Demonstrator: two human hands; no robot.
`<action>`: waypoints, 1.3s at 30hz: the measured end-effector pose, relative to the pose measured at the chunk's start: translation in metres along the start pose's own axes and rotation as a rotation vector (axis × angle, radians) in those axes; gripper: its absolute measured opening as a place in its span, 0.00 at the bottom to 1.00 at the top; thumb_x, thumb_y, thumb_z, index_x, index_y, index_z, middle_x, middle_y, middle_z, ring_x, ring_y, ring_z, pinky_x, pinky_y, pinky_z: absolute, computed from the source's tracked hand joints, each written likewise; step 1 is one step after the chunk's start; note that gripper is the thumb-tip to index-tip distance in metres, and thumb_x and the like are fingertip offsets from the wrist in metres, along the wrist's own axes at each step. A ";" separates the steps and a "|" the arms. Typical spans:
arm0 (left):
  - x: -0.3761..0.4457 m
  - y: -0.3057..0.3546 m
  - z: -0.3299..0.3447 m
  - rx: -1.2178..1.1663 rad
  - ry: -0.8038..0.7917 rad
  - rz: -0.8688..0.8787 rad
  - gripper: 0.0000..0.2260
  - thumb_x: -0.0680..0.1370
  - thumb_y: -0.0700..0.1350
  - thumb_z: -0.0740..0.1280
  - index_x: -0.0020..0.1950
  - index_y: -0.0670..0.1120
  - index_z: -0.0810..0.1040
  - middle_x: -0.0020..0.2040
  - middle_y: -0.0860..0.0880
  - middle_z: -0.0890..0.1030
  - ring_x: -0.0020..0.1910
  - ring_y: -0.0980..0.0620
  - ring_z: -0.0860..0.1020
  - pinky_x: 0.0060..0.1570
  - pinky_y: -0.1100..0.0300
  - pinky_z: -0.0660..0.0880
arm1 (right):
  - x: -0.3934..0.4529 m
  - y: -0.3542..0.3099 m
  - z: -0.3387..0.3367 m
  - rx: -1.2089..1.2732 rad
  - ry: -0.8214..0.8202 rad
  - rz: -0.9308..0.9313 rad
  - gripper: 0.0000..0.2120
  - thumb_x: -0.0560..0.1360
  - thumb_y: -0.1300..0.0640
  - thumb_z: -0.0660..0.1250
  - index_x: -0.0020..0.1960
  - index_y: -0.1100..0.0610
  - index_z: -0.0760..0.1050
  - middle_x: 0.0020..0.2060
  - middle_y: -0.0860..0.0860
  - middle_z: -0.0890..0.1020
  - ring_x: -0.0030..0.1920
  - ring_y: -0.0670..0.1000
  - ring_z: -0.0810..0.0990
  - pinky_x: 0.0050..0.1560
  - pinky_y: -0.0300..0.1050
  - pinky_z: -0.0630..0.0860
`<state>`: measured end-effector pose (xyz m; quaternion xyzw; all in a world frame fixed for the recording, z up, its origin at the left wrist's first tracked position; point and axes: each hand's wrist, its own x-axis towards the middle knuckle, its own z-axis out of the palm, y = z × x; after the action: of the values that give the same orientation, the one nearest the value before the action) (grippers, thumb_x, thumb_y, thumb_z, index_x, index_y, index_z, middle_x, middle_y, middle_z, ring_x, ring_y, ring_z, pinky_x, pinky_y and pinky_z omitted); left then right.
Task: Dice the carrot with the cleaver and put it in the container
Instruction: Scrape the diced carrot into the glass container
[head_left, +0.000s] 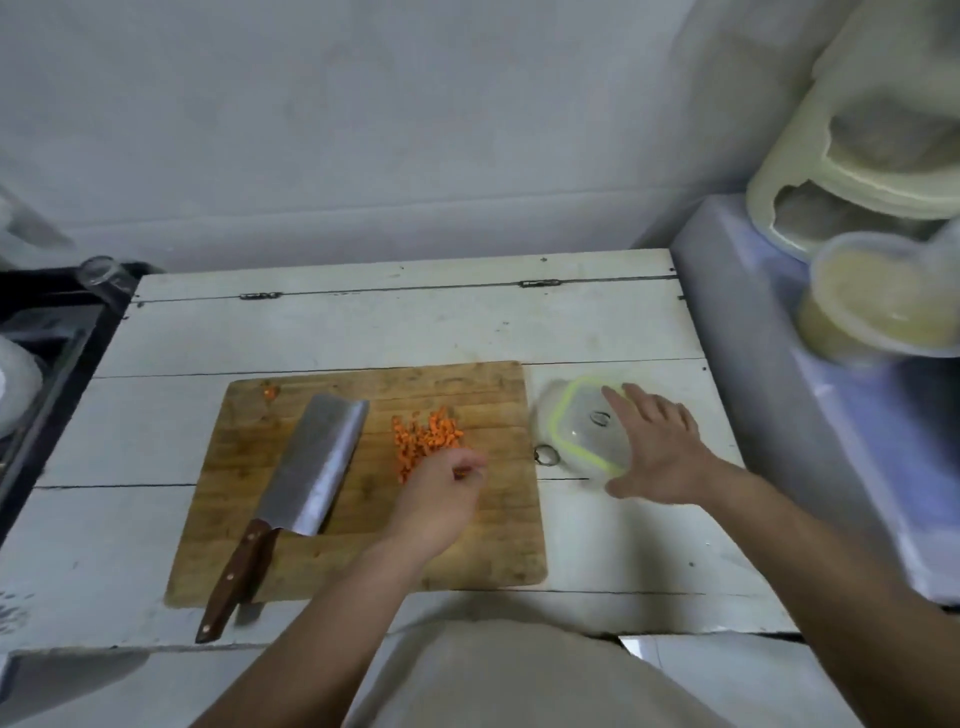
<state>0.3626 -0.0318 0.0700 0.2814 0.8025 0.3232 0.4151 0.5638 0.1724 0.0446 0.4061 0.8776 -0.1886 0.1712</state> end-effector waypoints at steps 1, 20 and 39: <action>0.004 0.006 0.010 -0.018 -0.038 -0.005 0.13 0.84 0.44 0.63 0.67 0.51 0.80 0.62 0.57 0.80 0.60 0.57 0.78 0.58 0.64 0.74 | -0.014 0.008 0.005 -0.024 -0.042 -0.069 0.59 0.65 0.40 0.75 0.80 0.41 0.35 0.81 0.46 0.39 0.80 0.56 0.41 0.78 0.57 0.42; 0.047 0.035 0.113 -0.200 -0.094 -0.357 0.09 0.76 0.39 0.76 0.44 0.39 0.76 0.41 0.43 0.78 0.40 0.45 0.77 0.41 0.54 0.74 | -0.056 0.078 0.037 1.449 0.038 0.505 0.11 0.75 0.63 0.74 0.56 0.66 0.80 0.42 0.57 0.85 0.39 0.53 0.82 0.42 0.49 0.80; 0.029 0.022 0.114 -0.320 -0.048 -0.129 0.22 0.80 0.36 0.70 0.70 0.56 0.74 0.59 0.52 0.80 0.51 0.49 0.82 0.37 0.60 0.79 | -0.082 0.011 0.066 1.839 0.037 0.624 0.12 0.77 0.57 0.73 0.52 0.67 0.78 0.39 0.57 0.82 0.43 0.56 0.82 0.56 0.52 0.81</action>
<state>0.4489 0.0358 0.0217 0.1674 0.7471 0.4127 0.4935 0.6324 0.0949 0.0217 0.5988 0.2426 -0.7406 -0.1846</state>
